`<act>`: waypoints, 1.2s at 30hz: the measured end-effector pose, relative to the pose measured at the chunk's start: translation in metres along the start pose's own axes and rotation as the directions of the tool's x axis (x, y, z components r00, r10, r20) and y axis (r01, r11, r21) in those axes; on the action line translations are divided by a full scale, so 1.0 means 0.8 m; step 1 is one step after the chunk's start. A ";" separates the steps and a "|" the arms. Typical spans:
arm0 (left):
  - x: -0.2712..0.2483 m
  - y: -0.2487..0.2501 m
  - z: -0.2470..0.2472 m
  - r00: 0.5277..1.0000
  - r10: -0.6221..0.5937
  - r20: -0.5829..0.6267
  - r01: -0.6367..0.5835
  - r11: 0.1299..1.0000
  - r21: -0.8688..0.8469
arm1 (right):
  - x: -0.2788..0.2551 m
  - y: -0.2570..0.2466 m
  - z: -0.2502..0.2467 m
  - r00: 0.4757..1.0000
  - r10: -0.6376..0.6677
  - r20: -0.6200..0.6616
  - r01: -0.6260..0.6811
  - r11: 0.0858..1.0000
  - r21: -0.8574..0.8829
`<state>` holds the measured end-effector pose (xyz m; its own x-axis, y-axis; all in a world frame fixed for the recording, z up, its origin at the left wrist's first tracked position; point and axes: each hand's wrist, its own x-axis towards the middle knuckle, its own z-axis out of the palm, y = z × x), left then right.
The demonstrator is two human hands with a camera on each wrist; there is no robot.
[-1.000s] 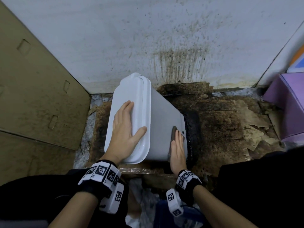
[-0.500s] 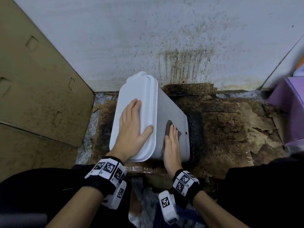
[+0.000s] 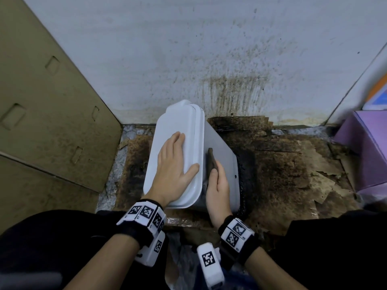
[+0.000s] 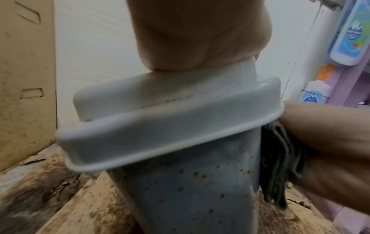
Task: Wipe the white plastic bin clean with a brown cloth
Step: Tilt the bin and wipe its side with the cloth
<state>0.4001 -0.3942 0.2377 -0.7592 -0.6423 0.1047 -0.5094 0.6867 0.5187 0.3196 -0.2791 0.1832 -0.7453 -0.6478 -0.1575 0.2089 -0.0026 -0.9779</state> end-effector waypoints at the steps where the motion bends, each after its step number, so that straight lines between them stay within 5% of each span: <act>1: 0.001 0.002 0.001 1.000 0.002 0.005 -0.002 1.000 0.008 | 0.003 -0.010 -0.002 1.000 0.016 0.003 -0.016 0.998 0.066; 7: 0.002 0.025 0.013 1.000 0.013 0.021 -0.013 1.000 0.014 | 0.024 -0.066 -0.022 1.000 0.018 -0.012 -0.013 0.957 0.291; 16: 0.004 0.063 0.023 0.996 0.060 0.062 -0.064 0.996 0.060 | 0.013 -0.072 -0.034 0.977 -0.175 0.119 0.189 0.975 -0.118; 24: 0.010 0.090 0.042 0.986 0.050 0.158 -0.078 0.982 0.175 | 0.009 -0.074 -0.056 0.994 -0.101 0.036 0.107 0.921 -0.374; 27: 0.010 0.102 0.037 0.986 0.005 0.166 0.003 0.999 -0.047 | 0.011 -0.081 -0.067 0.995 -0.081 0.057 0.097 0.911 -0.402; 30: 0.008 0.111 0.025 0.985 -0.047 0.169 0.119 0.884 -0.452 | 0.018 -0.083 -0.084 0.998 -0.037 0.052 0.054 0.924 -0.378; 32: 0.005 0.108 0.020 0.993 -0.053 0.105 0.101 0.841 -0.532 | 0.024 -0.081 -0.095 0.999 -0.018 0.038 0.031 0.927 -0.374; 36: 0.002 0.075 0.022 0.984 -0.096 -0.147 0.059 0.969 -0.238 | 0.025 -0.087 -0.109 1.000 0.010 -0.003 -0.011 0.925 -0.379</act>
<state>0.3610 -0.3478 0.2542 -0.6386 -0.7487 0.1780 -0.4426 0.5465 0.7110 0.2350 -0.2250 0.2360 -0.7451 -0.6455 -0.1682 -0.0385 0.2933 -0.9552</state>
